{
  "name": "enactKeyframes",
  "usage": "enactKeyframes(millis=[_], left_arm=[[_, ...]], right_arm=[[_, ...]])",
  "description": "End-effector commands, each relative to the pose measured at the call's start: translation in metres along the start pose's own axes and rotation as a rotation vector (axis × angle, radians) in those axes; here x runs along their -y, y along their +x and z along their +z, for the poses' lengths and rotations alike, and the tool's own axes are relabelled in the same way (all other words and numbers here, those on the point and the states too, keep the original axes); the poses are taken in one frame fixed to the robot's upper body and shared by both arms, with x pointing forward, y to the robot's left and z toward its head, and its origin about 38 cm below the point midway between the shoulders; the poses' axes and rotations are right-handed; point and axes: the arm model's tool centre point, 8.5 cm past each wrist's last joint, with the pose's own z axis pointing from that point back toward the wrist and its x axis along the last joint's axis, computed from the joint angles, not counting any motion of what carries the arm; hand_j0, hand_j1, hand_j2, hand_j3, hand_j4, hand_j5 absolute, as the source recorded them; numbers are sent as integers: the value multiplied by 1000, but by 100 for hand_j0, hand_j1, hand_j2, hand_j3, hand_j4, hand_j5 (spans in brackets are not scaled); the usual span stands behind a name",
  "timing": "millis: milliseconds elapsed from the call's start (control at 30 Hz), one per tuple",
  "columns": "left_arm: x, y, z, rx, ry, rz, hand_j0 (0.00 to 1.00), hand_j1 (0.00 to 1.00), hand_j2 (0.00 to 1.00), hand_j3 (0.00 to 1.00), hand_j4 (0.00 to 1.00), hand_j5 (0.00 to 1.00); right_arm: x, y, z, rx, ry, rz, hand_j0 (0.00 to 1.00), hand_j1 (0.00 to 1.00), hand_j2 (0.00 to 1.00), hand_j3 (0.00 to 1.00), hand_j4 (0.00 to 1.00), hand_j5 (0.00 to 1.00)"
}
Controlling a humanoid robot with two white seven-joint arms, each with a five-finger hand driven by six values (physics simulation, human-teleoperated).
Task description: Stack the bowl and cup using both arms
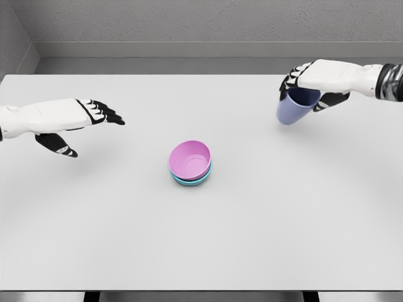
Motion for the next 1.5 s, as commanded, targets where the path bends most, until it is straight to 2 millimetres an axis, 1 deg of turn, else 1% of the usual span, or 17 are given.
enactKeyframes(millis=[0,200,233,533,700,800,933,1000,1100,1333,1400,1467], left_arm=[[0,0,0,0,4,5,100,100,100,100,100,100],[0,0,0,0,4,5,100,100,100,100,100,100],[0,0,0,0,4,5,100,100,100,100,100,100],[0,0,0,0,4,5,100,100,100,100,100,100],[0,0,0,0,4,5,100,100,100,100,100,100],[-1,0,1,-1,3,5,100,100,100,100,100,100],[0,-1,1,-2,3,6,100,100,100,100,100,100],[0,0,0,0,4,5,100,100,100,100,100,100],[0,-1,0,-1,4,6,100,100,100,100,100,100],[0,-1,0,-2,3,5,100,100,100,100,100,100],[-1,-1,1,-3,4,5,100,100,100,100,100,100],[-1,-1,1,-3,4,5,100,100,100,100,100,100]], right_arm=[[4,3,-2,10,-13,1,61,61,61,61,61,61],[8,6,-6,20,-22,5,61,61,61,61,61,61],[9,8,-9,28,-25,5,61,61,61,61,61,61],[15,11,-10,40,-41,6,60,60,60,60,60,60],[16,15,-16,56,-49,5,60,60,60,60,60,60],[23,24,-23,82,-63,18,60,60,60,60,60,60],[24,30,-30,102,-66,20,59,59,59,59,59,59],[29,33,-32,109,-73,27,59,59,59,59,59,59],[39,45,-35,140,-92,58,58,58,58,58,58,58],[51,62,-40,183,-115,99,58,58,58,58,58,58],[55,71,-41,204,-122,119,58,58,58,58,58,58],[56,85,-48,241,-112,144,57,57,57,57,57,57]])
